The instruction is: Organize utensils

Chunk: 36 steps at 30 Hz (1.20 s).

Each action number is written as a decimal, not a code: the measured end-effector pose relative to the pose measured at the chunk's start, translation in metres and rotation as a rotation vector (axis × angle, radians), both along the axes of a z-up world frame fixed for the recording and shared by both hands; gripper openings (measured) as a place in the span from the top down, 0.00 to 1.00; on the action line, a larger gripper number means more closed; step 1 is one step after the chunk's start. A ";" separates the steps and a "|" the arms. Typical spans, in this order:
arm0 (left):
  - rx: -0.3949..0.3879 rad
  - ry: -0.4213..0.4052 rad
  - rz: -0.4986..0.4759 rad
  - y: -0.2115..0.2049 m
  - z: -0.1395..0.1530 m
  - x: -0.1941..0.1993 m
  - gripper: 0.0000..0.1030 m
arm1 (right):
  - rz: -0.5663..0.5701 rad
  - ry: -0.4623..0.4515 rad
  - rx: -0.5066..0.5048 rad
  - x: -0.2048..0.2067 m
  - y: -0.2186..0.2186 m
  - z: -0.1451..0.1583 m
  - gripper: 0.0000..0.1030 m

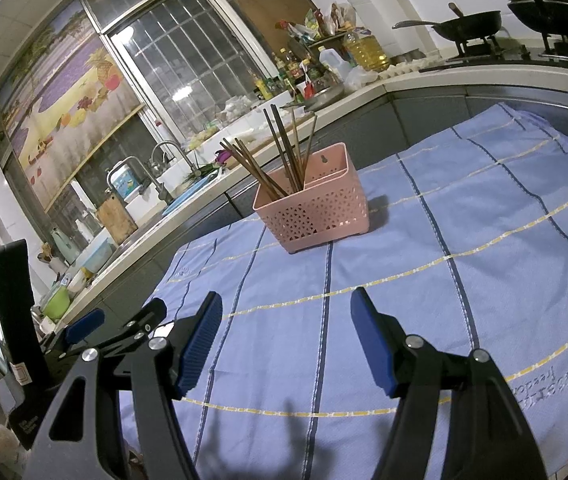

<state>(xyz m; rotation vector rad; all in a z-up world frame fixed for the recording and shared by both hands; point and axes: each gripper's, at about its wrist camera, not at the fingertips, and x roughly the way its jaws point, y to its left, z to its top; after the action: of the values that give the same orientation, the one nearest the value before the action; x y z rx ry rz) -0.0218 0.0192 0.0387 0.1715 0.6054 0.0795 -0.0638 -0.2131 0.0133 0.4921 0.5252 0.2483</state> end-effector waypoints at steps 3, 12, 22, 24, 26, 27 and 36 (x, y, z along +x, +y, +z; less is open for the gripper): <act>0.000 0.001 -0.002 0.000 0.000 0.000 0.06 | 0.000 0.000 0.000 0.000 0.000 0.000 0.35; -0.002 0.006 -0.002 0.000 -0.001 0.000 0.06 | -0.001 0.001 0.000 0.000 0.000 0.000 0.35; -0.005 0.015 -0.002 0.002 -0.003 0.001 0.06 | 0.001 0.002 0.000 -0.001 0.001 0.000 0.35; -0.006 0.021 -0.004 0.002 -0.004 0.002 0.06 | 0.001 0.003 0.000 -0.001 0.002 0.000 0.35; -0.006 0.025 -0.005 0.002 -0.006 0.002 0.06 | 0.001 0.003 0.000 -0.001 0.002 0.000 0.35; -0.006 0.026 -0.005 0.001 -0.006 0.003 0.06 | 0.000 0.003 0.000 -0.001 0.002 0.000 0.35; -0.005 0.028 -0.005 0.000 -0.007 0.004 0.06 | 0.000 0.004 0.000 -0.001 0.002 0.001 0.35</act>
<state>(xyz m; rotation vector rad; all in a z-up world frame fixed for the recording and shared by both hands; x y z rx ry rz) -0.0176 0.0190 0.0321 0.1694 0.6334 0.0703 -0.0647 -0.2110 0.0141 0.4930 0.5288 0.2476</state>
